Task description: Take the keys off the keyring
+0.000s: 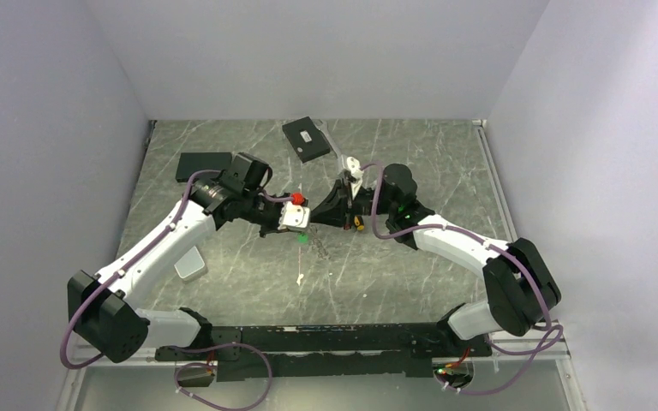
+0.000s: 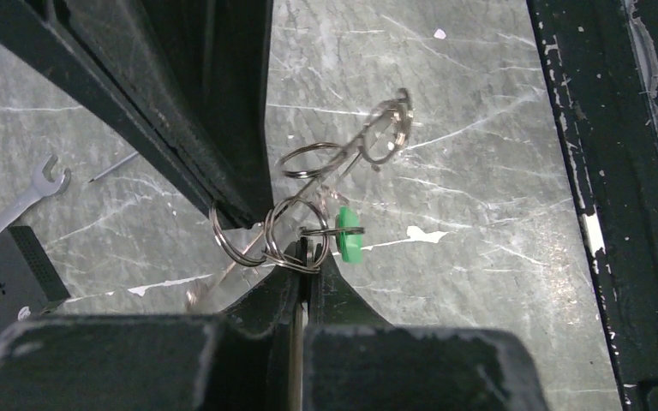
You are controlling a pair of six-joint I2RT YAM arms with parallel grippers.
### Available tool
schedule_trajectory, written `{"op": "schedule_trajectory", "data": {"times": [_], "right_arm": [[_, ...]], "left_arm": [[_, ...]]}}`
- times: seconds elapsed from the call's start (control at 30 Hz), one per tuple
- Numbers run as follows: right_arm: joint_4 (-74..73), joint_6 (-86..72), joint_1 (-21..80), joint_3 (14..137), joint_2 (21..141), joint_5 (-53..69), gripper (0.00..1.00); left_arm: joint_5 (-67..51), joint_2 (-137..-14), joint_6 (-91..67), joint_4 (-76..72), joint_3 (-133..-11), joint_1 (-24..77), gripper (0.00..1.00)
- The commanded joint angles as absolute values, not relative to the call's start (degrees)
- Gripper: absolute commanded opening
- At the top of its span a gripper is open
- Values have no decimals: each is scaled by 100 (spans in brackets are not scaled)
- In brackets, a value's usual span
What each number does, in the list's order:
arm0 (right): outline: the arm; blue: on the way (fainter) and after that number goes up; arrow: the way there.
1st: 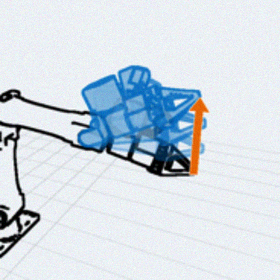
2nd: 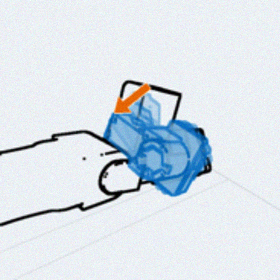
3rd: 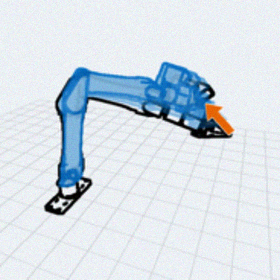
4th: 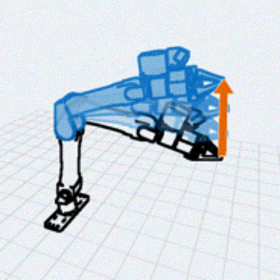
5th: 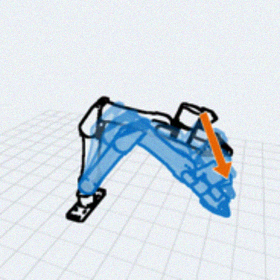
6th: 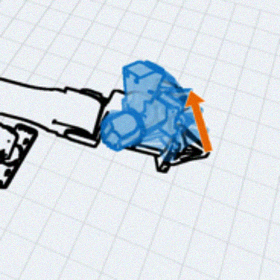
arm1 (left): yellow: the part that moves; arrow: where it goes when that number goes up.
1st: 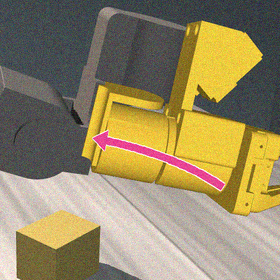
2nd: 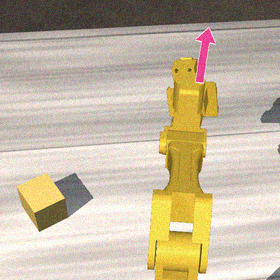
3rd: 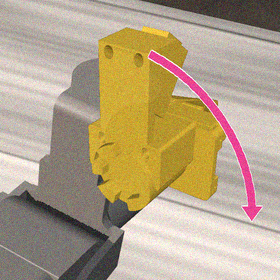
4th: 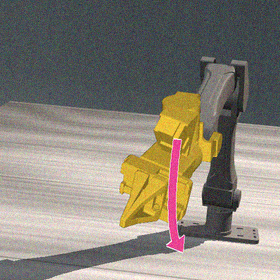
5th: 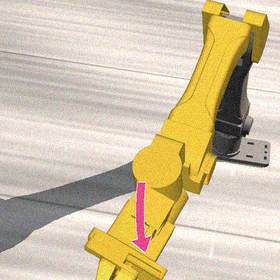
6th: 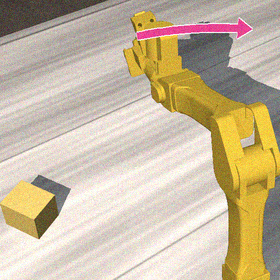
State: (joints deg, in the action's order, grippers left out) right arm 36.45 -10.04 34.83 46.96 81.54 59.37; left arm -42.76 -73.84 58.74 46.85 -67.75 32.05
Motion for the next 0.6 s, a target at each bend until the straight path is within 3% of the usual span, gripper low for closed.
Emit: {"op": "schedule_trajectory", "data": {"times": [0.0, 0.27, 0.57], "right_arm": [[3628, -280, 3428, 4869, 8046, 5427, 0], [3607, -70, 3394, 4832, 8025, 5340, 0], [5328, -1467, 3254, 4425, 7899, 6081, 0]], "left_arm": [[-4582, -7247, 5991, 5240, -6963, 3325, 0], [-4527, -7148, 5924, 5323, -7098, 3445, 0], [-4181, -7104, 5474, 4877, -6781, 3233, 0]]}}
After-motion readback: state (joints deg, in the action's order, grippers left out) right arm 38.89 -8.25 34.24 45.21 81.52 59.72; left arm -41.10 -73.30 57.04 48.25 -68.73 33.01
